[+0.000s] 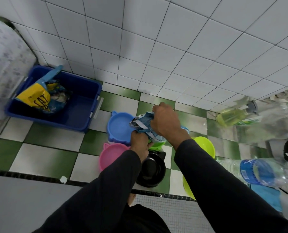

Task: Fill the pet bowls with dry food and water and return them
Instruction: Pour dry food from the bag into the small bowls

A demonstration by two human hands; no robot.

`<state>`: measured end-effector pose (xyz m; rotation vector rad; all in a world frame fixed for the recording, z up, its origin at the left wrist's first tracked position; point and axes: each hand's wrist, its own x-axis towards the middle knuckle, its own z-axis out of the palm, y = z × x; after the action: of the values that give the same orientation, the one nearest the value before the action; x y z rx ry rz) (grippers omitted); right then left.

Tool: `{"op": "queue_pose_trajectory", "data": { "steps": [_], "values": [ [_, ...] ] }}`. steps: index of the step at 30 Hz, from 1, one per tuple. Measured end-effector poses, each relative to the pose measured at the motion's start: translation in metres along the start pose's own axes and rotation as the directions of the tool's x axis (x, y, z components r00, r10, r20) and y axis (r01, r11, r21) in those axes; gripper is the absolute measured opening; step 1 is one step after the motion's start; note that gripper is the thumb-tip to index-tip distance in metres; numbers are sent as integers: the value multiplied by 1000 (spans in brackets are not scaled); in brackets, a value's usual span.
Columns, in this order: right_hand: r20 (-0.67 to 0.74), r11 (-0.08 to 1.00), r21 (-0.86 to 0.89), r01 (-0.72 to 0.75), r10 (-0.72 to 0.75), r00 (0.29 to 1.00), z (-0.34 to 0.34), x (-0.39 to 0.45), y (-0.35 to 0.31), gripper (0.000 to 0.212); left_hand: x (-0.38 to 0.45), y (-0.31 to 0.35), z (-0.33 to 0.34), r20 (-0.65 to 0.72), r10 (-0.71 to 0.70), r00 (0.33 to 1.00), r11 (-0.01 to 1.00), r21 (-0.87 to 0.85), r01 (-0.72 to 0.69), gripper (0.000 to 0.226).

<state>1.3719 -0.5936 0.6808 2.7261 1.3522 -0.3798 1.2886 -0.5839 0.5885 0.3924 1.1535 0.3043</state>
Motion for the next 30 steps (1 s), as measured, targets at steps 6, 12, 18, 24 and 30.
{"op": "queue_pose_trajectory", "data": {
  "steps": [6,12,18,24,30],
  "values": [
    [7,999,-29,34,-34,999,0,4,-5,29,-2,3,1,-17,-28,999,999,-42,27,34],
    [19,996,-66,56,-55,998,2,7,-13,30,-3,3,-1,7,-33,999,997,-71,33,33],
    [30,995,-69,70,-68,997,2,8,-17,32,-4,6,-6,36,-45,998,996,-79,47,30],
    [36,995,-64,78,-76,996,2,7,-20,33,-1,4,-9,39,-48,998,995,-80,51,26],
    [58,994,-78,80,-76,995,3,6,-25,35,1,4,-12,29,-78,997,992,-100,80,24]
  ]
}}
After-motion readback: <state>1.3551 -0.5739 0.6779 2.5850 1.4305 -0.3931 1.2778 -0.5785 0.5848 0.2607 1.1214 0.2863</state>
